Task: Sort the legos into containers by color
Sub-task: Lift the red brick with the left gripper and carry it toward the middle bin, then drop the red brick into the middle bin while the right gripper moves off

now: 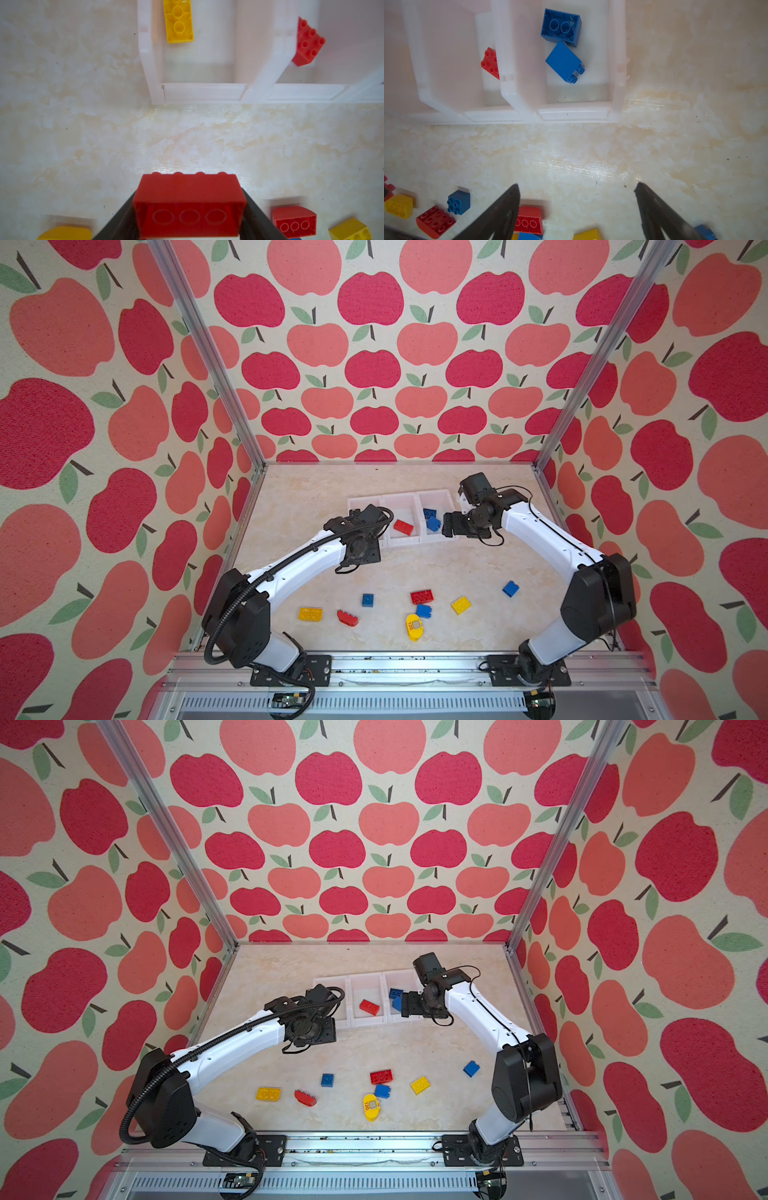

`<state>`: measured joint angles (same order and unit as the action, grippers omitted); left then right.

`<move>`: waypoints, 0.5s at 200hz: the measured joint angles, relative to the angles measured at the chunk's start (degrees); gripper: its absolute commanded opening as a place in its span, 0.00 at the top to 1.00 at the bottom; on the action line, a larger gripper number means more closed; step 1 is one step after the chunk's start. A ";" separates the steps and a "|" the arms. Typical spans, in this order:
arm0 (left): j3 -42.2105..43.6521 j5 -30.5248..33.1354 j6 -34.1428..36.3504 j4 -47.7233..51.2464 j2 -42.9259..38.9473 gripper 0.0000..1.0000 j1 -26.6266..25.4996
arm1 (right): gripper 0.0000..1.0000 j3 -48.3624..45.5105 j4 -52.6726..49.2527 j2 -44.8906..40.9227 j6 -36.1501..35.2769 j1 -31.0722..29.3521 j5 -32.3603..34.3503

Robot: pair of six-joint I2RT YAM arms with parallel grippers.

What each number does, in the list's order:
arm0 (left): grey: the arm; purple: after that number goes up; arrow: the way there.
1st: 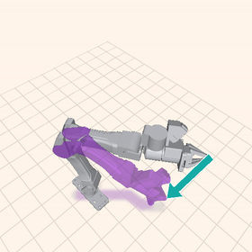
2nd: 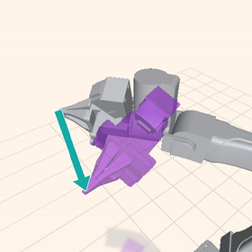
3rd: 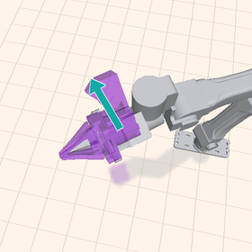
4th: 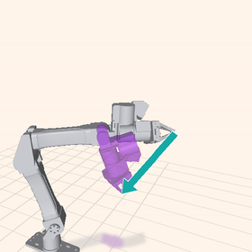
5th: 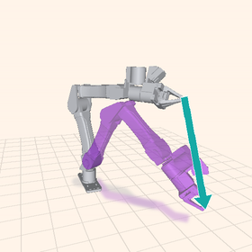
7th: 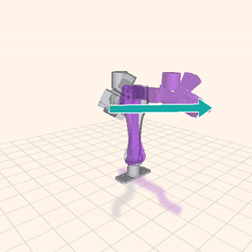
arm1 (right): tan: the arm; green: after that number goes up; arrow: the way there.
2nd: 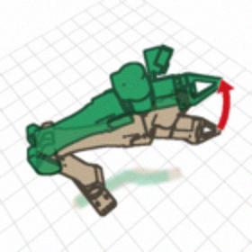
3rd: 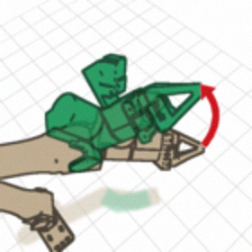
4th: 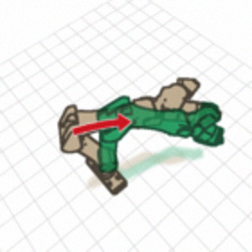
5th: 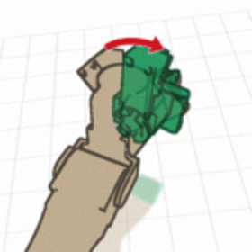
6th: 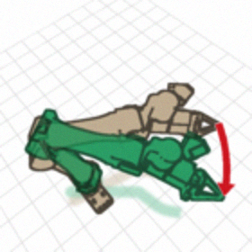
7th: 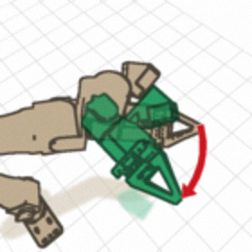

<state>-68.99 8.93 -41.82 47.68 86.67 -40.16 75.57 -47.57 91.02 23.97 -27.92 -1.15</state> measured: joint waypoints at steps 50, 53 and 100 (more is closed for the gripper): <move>-13.92 0.55 6.03 -0.52 10.49 0.50 -0.55 | 0.08 -3.63 0.17 -4.13 1.51 0.26 0.02; -14.56 0.55 6.34 -0.70 11.17 0.50 -0.55 | 0.08 -3.85 0.17 -4.37 1.57 0.31 0.02; -25.24 -1.16 10.75 -2.56 21.55 0.50 -0.04 | 0.08 -6.49 0.00 -8.41 2.93 0.92 0.48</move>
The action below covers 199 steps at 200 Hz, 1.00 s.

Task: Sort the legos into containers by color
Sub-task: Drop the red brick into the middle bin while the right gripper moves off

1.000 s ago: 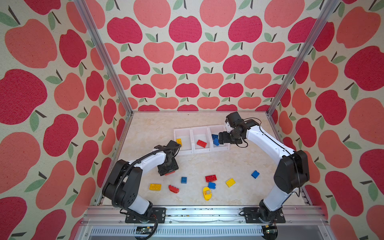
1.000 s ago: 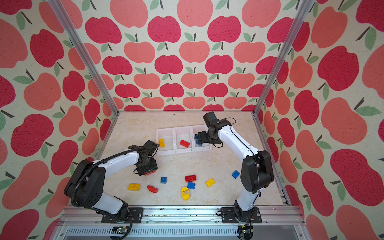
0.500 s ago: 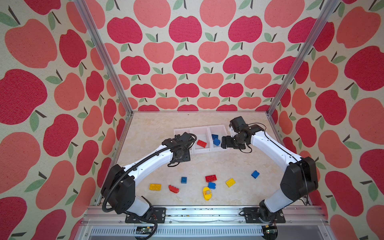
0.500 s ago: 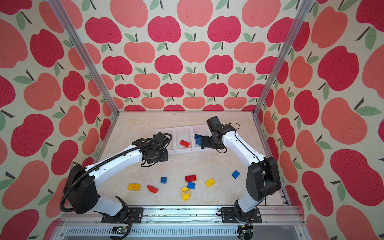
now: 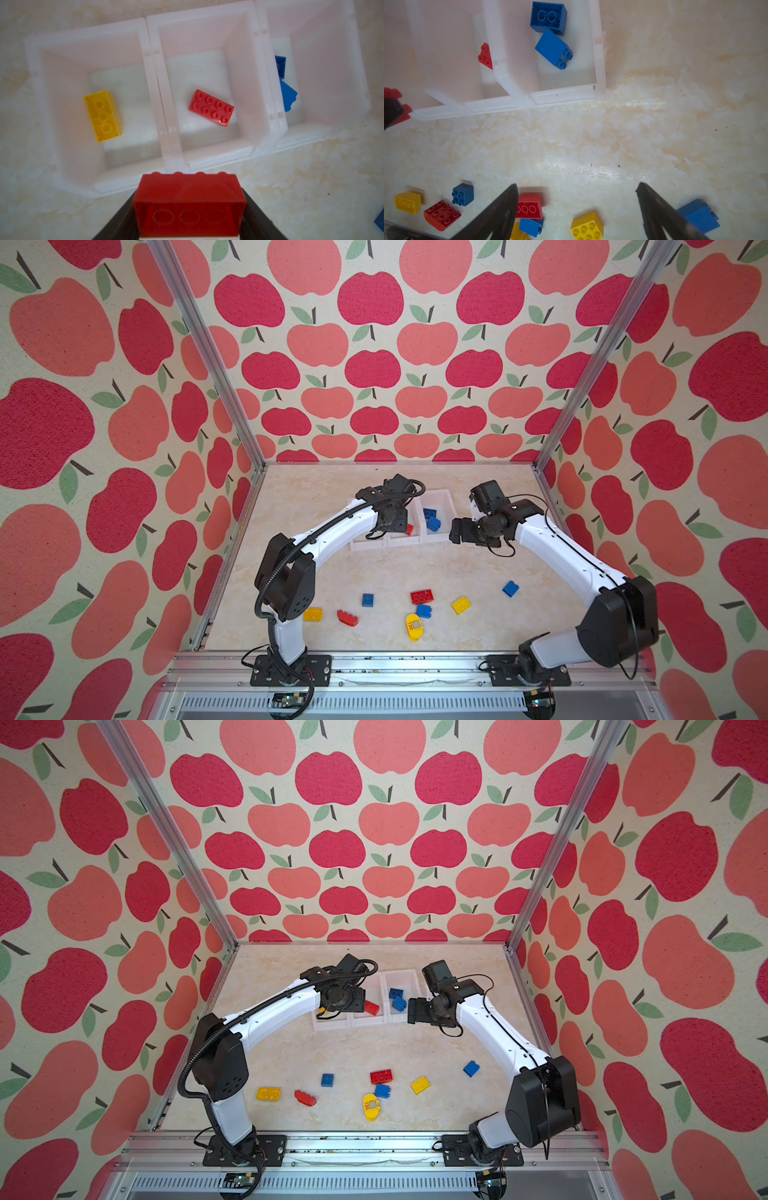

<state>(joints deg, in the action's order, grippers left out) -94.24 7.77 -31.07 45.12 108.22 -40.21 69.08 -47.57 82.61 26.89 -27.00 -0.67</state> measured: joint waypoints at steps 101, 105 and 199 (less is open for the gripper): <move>-13.44 -4.90 5.18 -1.75 15.82 0.50 3.17 | 0.08 -2.01 -1.66 -4.76 1.11 1.81 1.31; -13.75 -5.05 5.29 -1.86 16.13 0.49 3.19 | 0.08 -2.10 -1.75 -4.85 1.14 1.90 1.31; -15.15 -5.73 6.10 -2.10 17.16 0.13 3.32 | 0.06 -3.89 -2.49 -6.43 1.42 4.52 1.70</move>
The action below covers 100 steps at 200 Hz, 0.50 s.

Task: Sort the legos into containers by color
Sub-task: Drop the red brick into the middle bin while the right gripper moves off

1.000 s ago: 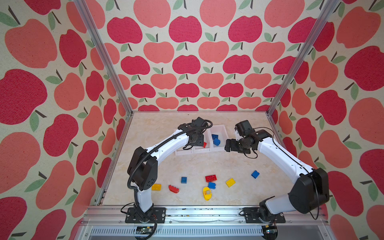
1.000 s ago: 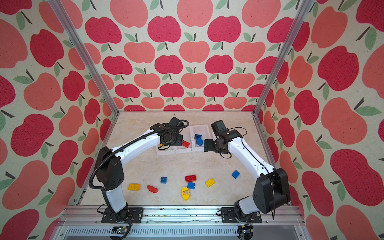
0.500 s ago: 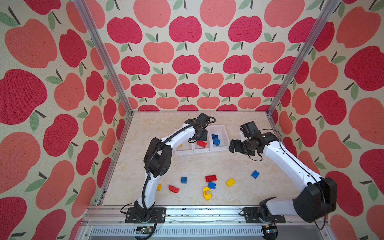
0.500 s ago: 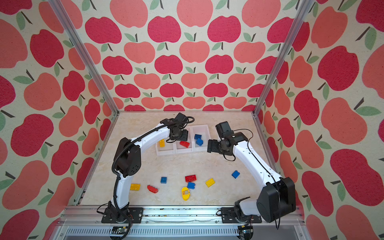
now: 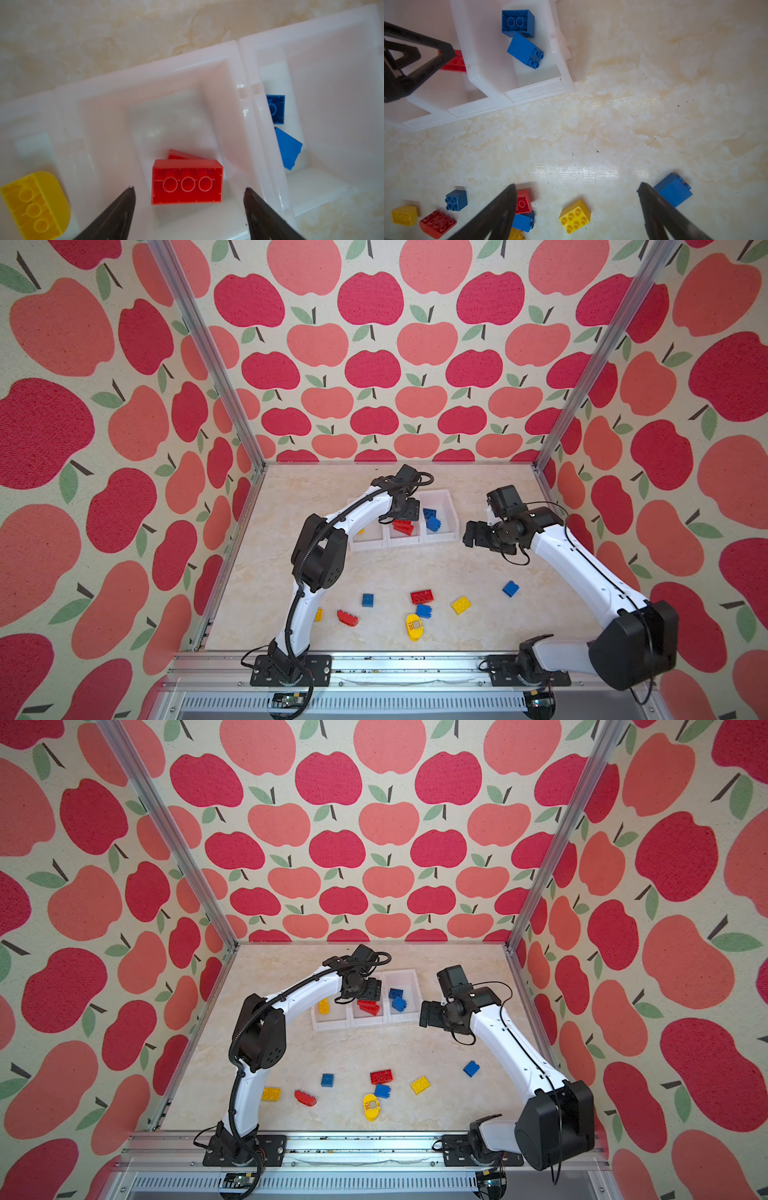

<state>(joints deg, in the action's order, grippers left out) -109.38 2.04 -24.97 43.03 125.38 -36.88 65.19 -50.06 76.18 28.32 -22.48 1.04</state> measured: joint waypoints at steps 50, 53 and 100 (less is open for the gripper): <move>0.00 0.04 0.33 -0.02 -0.11 0.10 0.00 | 0.06 -2.43 -1.11 -0.55 1.05 3.52 -0.02; 0.02 0.04 0.33 -0.02 -0.13 0.10 0.00 | 0.06 -2.64 -1.14 -0.55 1.25 3.80 -0.04; 4.76 0.72 0.04 -0.98 -5.35 0.06 0.00 | 0.05 -8.00 -3.23 -1.40 4.79 9.42 -0.15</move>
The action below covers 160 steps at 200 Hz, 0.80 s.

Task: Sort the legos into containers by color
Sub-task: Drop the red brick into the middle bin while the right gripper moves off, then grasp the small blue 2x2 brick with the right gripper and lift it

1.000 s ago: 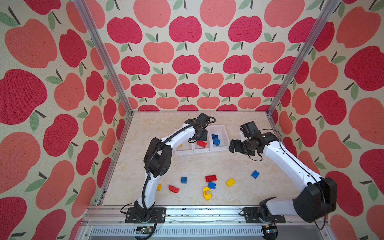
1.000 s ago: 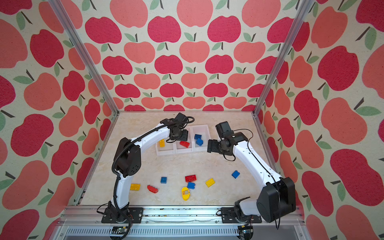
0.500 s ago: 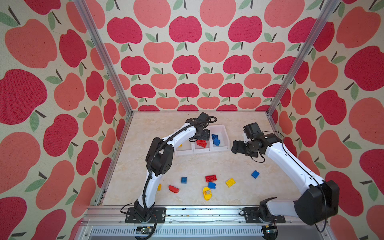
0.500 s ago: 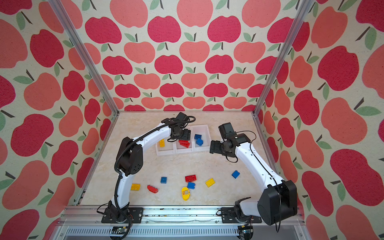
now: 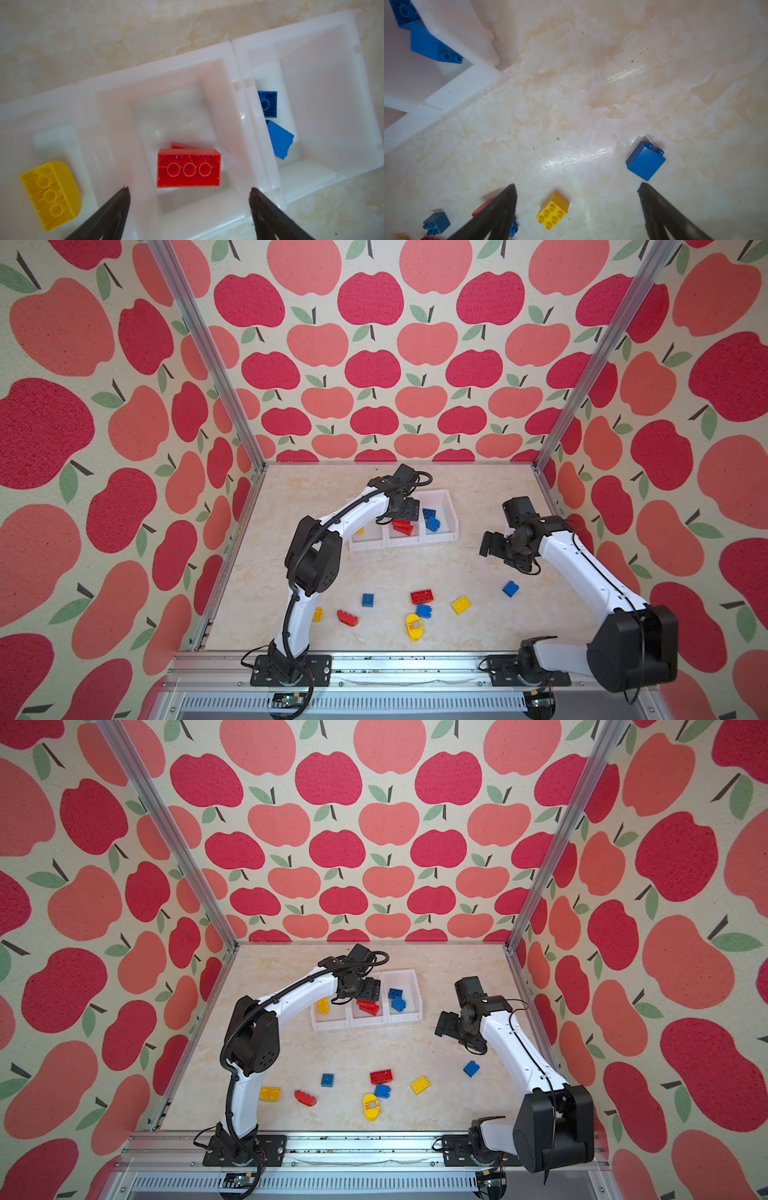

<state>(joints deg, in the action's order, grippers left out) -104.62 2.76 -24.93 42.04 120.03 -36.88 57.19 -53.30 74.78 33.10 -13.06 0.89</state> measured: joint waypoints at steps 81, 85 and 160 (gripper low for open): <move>15.91 1.42 -3.72 -4.39 -17.05 0.03 0.02 | 0.09 -9.70 -0.74 -0.66 5.31 10.40 -2.49; 16.57 1.46 -3.96 -4.61 -17.73 0.03 0.02 | 0.09 -10.05 -0.63 -0.66 5.46 10.67 -2.49; 22.25 1.97 -6.27 -6.71 -23.21 0.02 0.59 | 0.24 -13.73 2.86 1.01 7.32 12.72 -2.45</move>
<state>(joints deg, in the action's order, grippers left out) -82.37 4.73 -31.20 35.33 96.82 -36.29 43.46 -50.43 75.79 40.42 -0.34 -1.56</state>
